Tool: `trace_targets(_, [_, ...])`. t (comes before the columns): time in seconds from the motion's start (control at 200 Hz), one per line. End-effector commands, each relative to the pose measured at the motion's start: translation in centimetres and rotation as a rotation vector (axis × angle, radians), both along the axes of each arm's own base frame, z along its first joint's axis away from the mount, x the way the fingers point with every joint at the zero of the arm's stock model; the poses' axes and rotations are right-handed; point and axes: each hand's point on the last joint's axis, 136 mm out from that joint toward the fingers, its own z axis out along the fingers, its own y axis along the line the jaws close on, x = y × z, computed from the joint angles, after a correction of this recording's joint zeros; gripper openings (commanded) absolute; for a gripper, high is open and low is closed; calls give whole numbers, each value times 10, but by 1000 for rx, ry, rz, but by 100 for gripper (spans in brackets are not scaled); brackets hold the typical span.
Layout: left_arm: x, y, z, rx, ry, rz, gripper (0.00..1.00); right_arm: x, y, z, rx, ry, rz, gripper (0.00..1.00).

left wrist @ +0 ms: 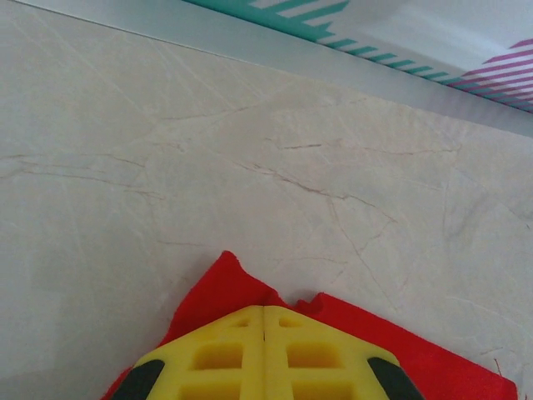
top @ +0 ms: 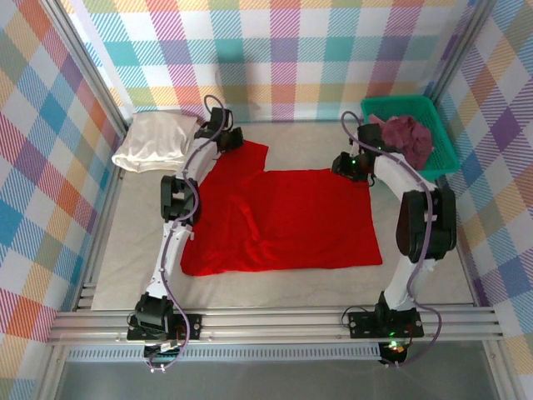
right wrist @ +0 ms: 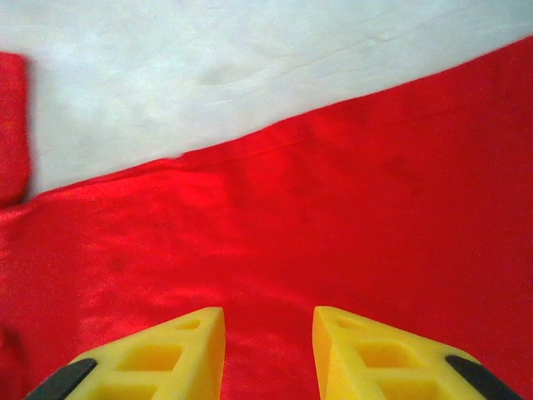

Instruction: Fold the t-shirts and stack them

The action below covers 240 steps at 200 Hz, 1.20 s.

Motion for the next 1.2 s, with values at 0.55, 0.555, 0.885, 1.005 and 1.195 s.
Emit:
trace_targets(0.55, [-6, 25, 108, 139, -134, 26, 0, 57, -74, -46, -405, 157, -170, 41])
trace_targets(0.555, [-6, 26, 107, 142, -132, 30, 0, 57, -73, -46, -403, 157, -170, 41])
trace_targets(0.885, [-14, 35, 84, 150, -67, 13, 0, 67, -85, -55, -457, 175, -201, 46])
trace_targets(1.005, [-21, 36, 83, 151, -58, 7, 0, 68, -86, -63, -464, 206, -215, 47])
trace_targets(1.195, [-36, 46, 87, 164, -87, 31, 0, 69, -74, -74, -386, 264, -219, 53])
